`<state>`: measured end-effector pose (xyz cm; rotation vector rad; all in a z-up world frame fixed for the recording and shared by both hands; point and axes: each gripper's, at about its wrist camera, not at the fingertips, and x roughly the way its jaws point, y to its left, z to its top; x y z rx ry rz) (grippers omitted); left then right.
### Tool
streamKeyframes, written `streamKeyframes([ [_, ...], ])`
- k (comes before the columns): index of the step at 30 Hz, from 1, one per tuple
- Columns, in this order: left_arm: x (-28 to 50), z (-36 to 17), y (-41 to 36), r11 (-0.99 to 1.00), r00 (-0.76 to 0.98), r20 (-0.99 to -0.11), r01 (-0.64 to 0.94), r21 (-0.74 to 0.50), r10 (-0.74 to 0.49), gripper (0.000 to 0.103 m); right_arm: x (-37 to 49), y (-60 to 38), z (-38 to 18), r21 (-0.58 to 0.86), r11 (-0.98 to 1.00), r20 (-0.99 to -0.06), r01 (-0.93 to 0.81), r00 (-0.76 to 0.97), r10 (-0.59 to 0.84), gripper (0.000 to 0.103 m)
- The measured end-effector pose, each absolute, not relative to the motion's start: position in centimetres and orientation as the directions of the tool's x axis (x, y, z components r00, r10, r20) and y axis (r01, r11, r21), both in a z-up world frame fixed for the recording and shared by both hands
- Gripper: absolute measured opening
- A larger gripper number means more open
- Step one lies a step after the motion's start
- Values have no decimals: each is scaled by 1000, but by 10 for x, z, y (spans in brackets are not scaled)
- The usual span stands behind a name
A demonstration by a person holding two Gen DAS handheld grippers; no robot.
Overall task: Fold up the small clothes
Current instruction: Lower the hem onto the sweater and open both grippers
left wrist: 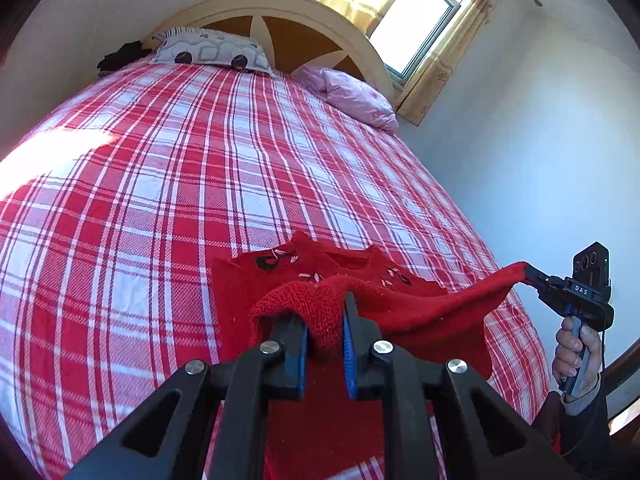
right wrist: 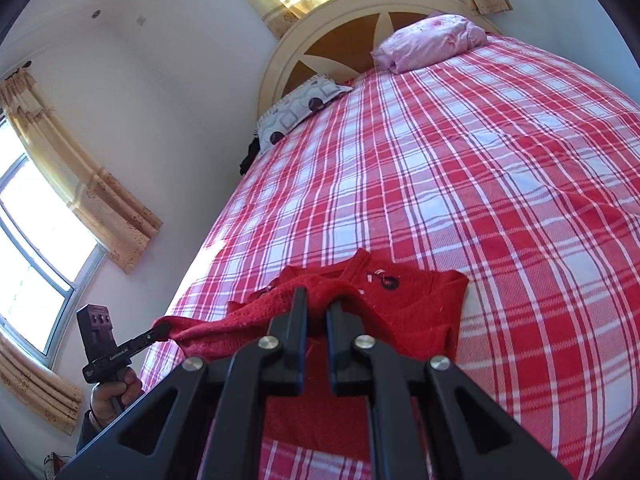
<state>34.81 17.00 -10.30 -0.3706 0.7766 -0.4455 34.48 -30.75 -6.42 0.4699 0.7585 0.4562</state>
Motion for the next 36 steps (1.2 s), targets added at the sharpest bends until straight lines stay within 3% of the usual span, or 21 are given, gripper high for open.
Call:
streamKeyframes([
  [10,408,-150,167,846,562,-655,173,-504,-505,16,414,-306,-118,542,833,-638,-108,593,491,11],
  [18,426,-154,159,857,530,-687,174,-485,-497,25,449,-316,-158,512,859,-702,-7,573,423,11],
  [20,424,-149,159,866,539,-690,182,-465,-483,34,457,-315,-166,503,864,-720,4,555,417,11],
  [22,420,-141,162,907,585,-702,167,-386,-406,73,462,-313,-170,479,878,-734,7,552,396,11],
  [23,417,-136,165,929,619,-701,147,-340,-354,80,463,-311,-172,465,885,-741,11,552,383,11],
  [28,409,-125,184,948,673,-681,104,-301,-290,83,475,-309,-178,462,887,-750,10,538,384,14],
  [30,403,-128,185,943,671,-675,121,-310,-308,83,476,-308,-177,460,888,-742,-3,549,386,23],
  [31,399,-131,182,946,667,-681,124,-300,-303,83,475,-309,-174,462,887,-733,-1,562,383,38],
  [34,393,-141,172,958,659,-701,116,-263,-272,83,467,-310,-165,445,895,-719,-17,590,368,43],
  [36,388,-146,165,958,654,-705,127,-255,-275,83,461,-309,-159,406,913,-718,-20,612,333,51],
])
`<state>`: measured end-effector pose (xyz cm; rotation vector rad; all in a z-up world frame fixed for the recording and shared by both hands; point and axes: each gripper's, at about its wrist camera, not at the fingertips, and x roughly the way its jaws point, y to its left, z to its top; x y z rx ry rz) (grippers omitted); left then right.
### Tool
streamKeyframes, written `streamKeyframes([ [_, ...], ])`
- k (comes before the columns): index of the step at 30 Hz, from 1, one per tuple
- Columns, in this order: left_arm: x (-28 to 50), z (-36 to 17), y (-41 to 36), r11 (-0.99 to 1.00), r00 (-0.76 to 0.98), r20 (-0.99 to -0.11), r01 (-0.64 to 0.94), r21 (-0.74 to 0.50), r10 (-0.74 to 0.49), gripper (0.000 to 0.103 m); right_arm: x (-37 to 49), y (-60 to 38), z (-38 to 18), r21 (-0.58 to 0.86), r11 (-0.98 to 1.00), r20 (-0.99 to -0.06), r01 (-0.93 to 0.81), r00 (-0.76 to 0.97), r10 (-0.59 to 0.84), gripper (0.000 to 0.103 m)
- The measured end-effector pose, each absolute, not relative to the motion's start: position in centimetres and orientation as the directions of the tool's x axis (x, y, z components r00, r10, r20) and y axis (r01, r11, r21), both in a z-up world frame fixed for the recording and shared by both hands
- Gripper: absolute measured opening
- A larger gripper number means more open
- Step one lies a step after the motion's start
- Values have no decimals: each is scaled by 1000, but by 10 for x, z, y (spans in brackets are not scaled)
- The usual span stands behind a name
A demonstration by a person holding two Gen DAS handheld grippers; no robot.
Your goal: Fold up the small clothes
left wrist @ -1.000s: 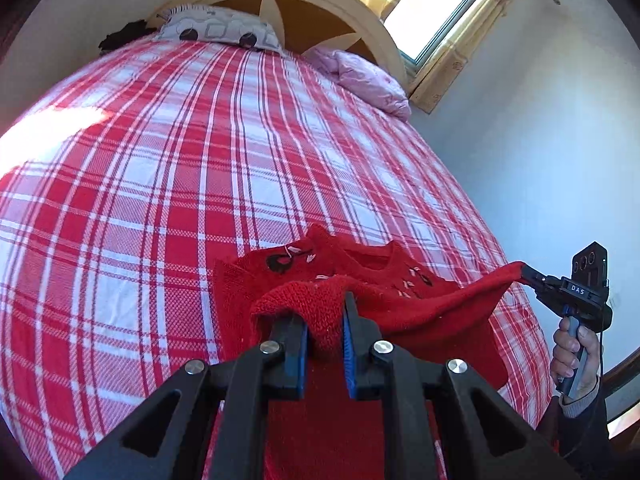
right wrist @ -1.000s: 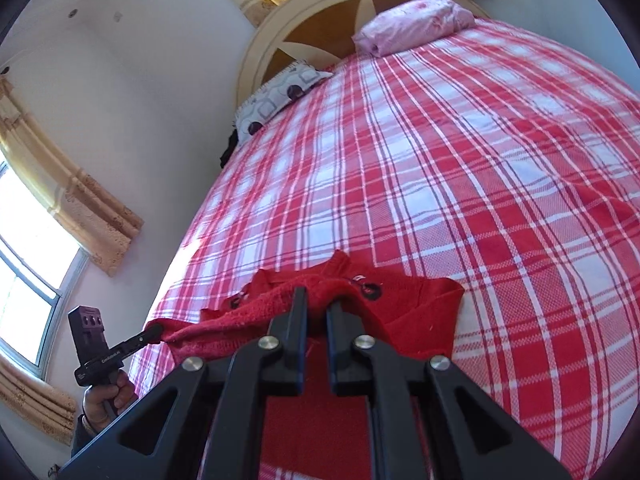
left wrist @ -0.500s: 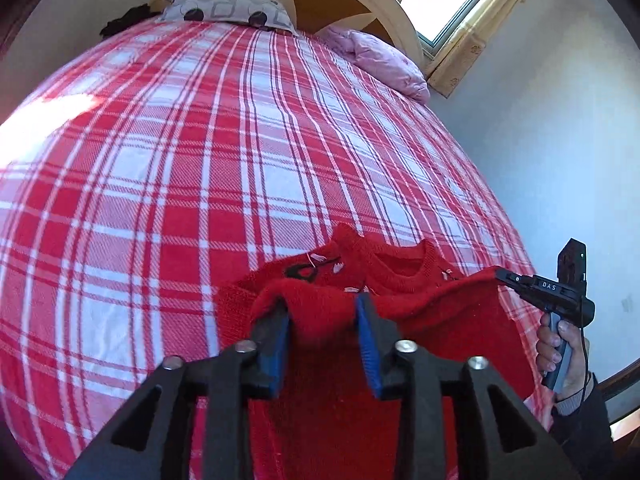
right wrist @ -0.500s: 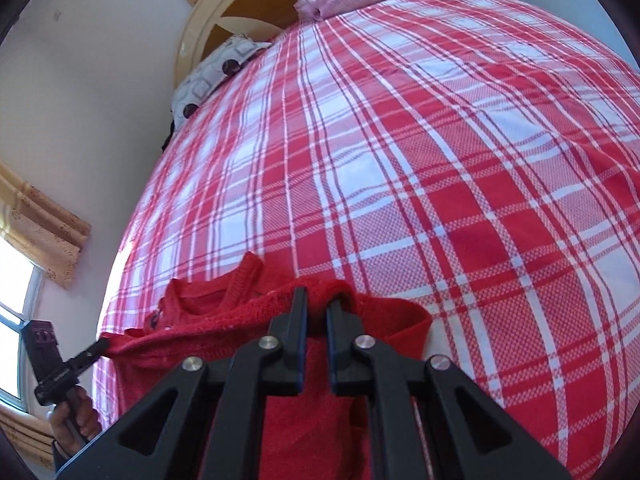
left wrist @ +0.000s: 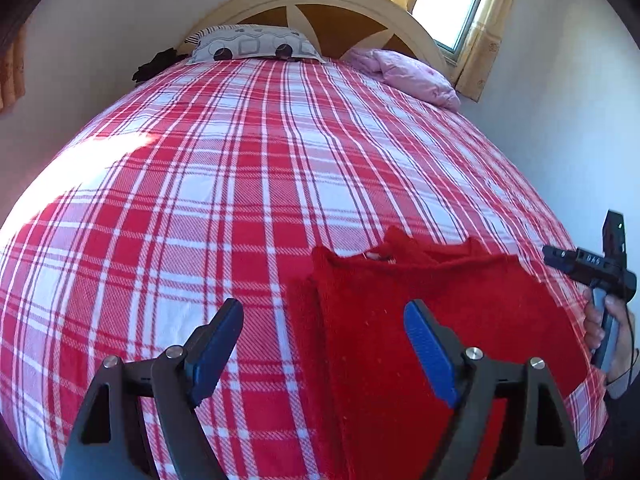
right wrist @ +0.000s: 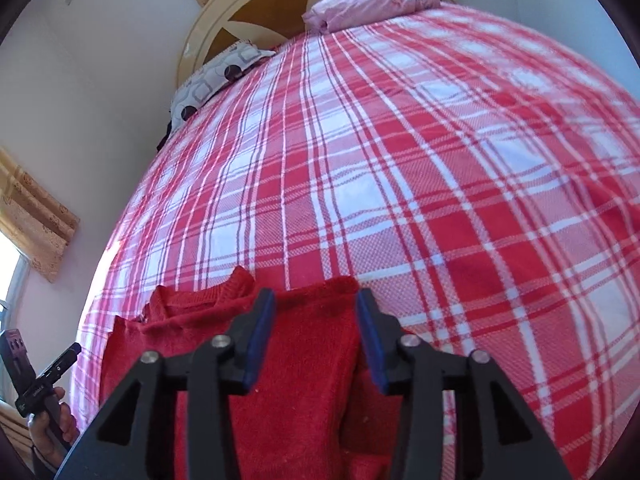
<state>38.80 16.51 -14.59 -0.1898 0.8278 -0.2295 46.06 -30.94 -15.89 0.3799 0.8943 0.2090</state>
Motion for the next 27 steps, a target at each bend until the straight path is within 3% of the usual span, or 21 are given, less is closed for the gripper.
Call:
streamKeyframes([
  [1,385,-149,159,959,652,-706,137,-247,-275,83,454,-312,-154,397,918,-711,-14,627,317,55],
  [6,368,-159,139,981,661,-725,137,-136,-193,83,425,-317,-141,409,912,-682,-42,650,336,56],
  [10,364,-170,138,986,657,-736,126,-109,-165,83,409,-297,-146,370,920,-720,-128,586,372,55],
  [12,363,-176,141,986,644,-746,114,-123,-168,83,404,-284,-152,296,945,-760,-139,565,321,50],
  [17,352,-186,145,987,639,-752,96,-129,-160,83,388,-287,-160,292,949,-782,-117,542,308,40],
  [24,344,-199,155,980,645,-742,70,-184,-185,83,354,-279,-163,231,957,-809,-176,511,289,40],
  [25,343,-201,156,980,646,-741,62,-189,-184,83,355,-279,-168,240,955,-817,-172,496,294,38],
  [27,340,-202,156,983,657,-735,48,-178,-165,83,356,-279,-176,242,957,-828,-161,480,290,24],
])
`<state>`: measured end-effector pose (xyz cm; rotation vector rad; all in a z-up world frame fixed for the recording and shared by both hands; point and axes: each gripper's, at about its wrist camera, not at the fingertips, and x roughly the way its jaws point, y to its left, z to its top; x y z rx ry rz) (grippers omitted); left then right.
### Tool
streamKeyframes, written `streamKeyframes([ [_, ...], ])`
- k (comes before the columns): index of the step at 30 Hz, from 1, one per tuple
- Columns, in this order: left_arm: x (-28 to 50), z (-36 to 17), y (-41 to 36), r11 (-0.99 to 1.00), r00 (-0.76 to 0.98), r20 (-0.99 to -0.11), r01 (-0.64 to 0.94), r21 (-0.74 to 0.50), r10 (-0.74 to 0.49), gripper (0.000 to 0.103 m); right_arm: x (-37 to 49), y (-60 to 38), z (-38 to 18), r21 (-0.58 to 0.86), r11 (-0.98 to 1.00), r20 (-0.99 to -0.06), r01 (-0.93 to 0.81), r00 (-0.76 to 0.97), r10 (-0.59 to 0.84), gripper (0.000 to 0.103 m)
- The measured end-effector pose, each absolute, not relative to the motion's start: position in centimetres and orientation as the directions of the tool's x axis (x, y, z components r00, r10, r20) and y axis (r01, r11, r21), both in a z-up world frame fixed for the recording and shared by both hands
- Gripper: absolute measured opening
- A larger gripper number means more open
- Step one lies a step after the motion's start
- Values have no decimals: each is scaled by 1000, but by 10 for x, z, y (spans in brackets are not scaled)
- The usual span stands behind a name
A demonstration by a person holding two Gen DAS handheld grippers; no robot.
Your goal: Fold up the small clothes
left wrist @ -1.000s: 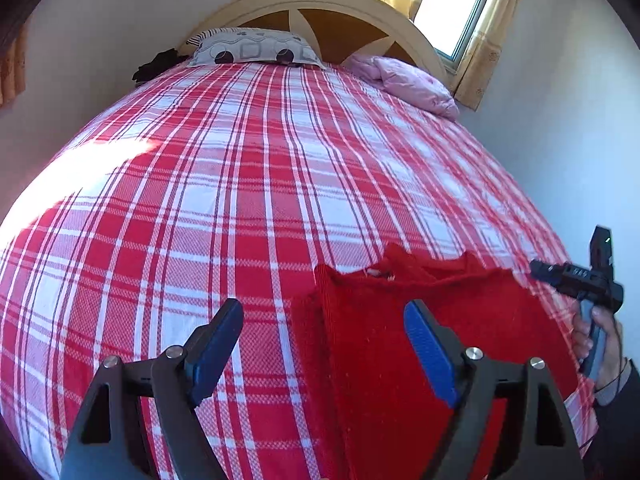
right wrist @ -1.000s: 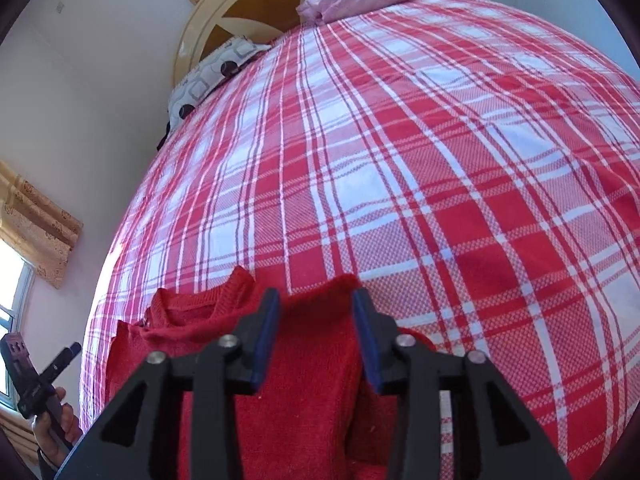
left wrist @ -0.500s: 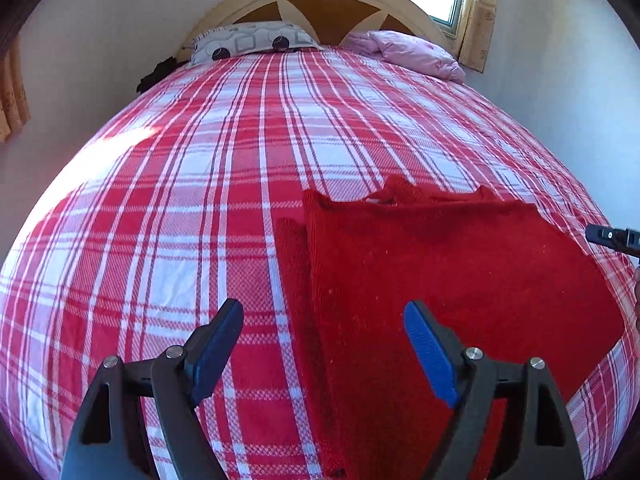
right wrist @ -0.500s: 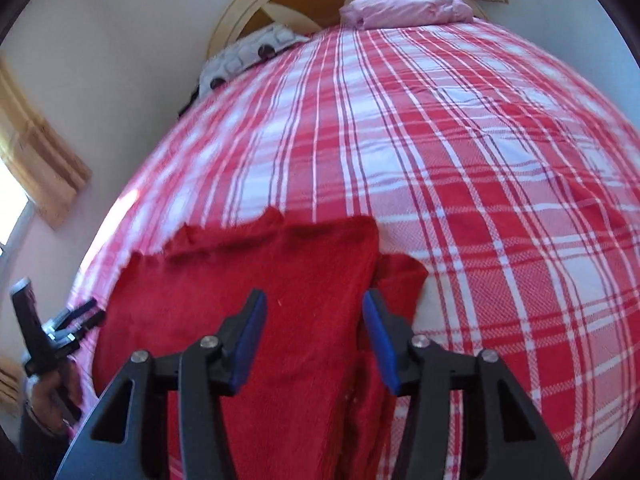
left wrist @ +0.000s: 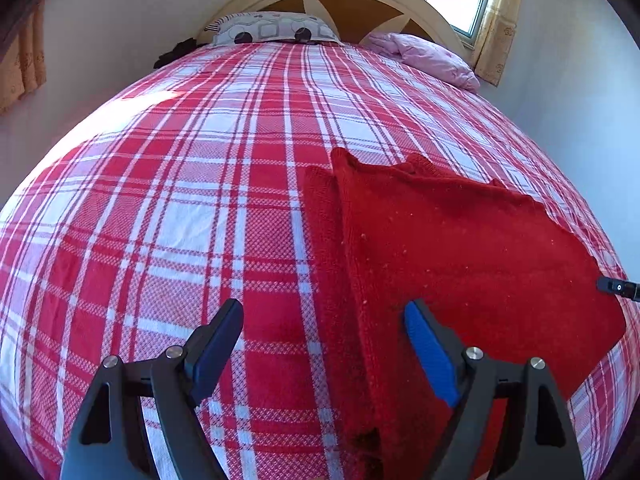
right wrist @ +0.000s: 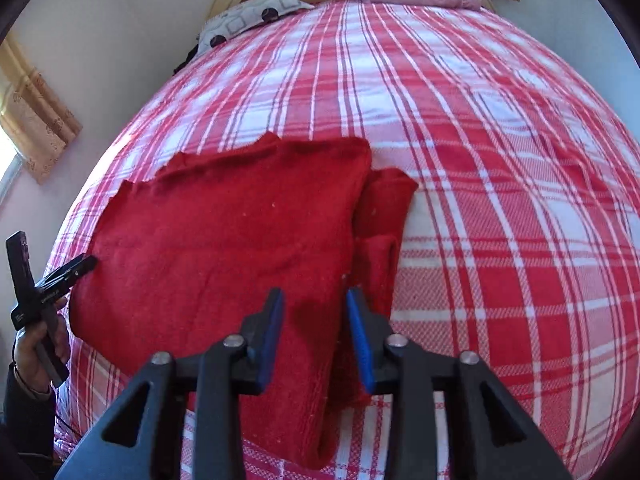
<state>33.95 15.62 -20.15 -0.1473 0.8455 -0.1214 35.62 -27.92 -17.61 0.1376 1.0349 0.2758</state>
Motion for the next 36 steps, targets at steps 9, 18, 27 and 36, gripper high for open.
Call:
streamKeyframes([
  [9,326,-210,159,984,683,-715,36,-173,-151,86,347,-292,-197,236,965,-837,-115,480,262,10],
  [18,319,-211,159,985,690,-711,17,-169,-134,87,336,-295,-185,278,957,-810,-85,515,281,21],
  [27,316,-212,159,984,688,-713,8,-179,-135,87,288,-270,-166,208,963,-795,-169,545,267,53],
  [36,304,-216,160,978,671,-725,3,-207,-155,90,289,-275,-206,186,971,-846,-148,479,235,29],
])
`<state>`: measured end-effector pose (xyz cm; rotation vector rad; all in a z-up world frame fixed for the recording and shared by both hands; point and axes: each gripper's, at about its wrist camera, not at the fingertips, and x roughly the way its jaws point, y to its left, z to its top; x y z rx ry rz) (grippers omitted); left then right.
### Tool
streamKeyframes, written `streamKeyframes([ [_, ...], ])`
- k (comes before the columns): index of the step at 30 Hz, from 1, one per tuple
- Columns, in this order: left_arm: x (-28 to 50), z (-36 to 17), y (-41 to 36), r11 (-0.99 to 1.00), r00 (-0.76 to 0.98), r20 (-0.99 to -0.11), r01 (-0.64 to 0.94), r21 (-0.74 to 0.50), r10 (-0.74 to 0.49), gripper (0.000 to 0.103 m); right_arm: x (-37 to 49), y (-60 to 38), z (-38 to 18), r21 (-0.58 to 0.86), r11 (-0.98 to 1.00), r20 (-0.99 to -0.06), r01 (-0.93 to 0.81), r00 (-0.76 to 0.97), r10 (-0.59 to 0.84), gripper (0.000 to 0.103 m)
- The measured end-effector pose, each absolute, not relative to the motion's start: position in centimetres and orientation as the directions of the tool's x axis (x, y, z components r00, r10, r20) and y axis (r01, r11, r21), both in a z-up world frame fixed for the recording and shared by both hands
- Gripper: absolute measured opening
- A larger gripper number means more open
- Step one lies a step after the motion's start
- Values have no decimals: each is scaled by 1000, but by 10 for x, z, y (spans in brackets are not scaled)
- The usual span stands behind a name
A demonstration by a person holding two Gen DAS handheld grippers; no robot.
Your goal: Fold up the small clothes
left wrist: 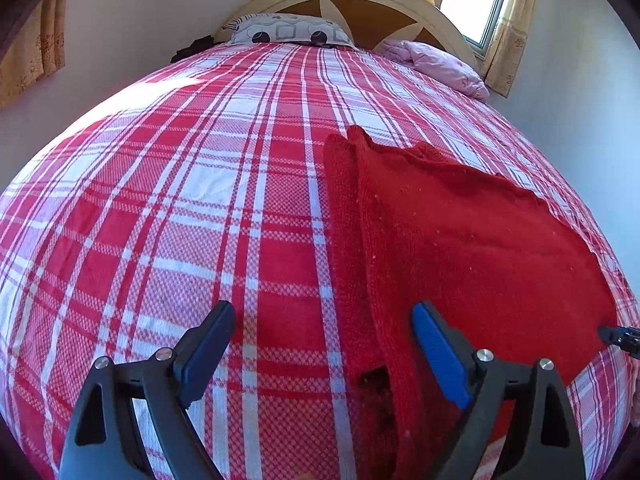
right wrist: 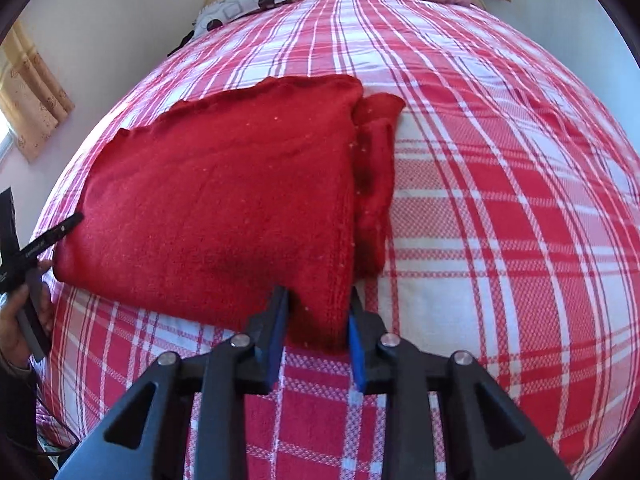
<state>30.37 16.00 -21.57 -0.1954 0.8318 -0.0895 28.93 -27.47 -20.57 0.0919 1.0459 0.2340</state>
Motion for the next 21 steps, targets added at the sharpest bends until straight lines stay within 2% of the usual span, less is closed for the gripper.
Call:
streamKeyframes([
  [6,299,-213,166,970,675,-716,-1,-242,-178,91,291,-279,-208,208,967,-843,-145,476,253,28],
  [7,297,-211,168,969,679,-711,1,-246,-181,91,289,-279,-205,220,964,-835,-147,482,264,31],
  [10,291,-202,178,967,703,-691,-17,-254,-169,91,280,-284,-195,232,963,-812,-139,517,271,48],
  [18,298,-190,199,967,728,-671,-49,-252,-138,91,257,-279,-160,213,966,-753,-147,605,258,52],
  [21,303,-189,204,967,729,-673,-60,-247,-127,91,252,-239,-150,122,968,-746,-220,623,236,64],
])
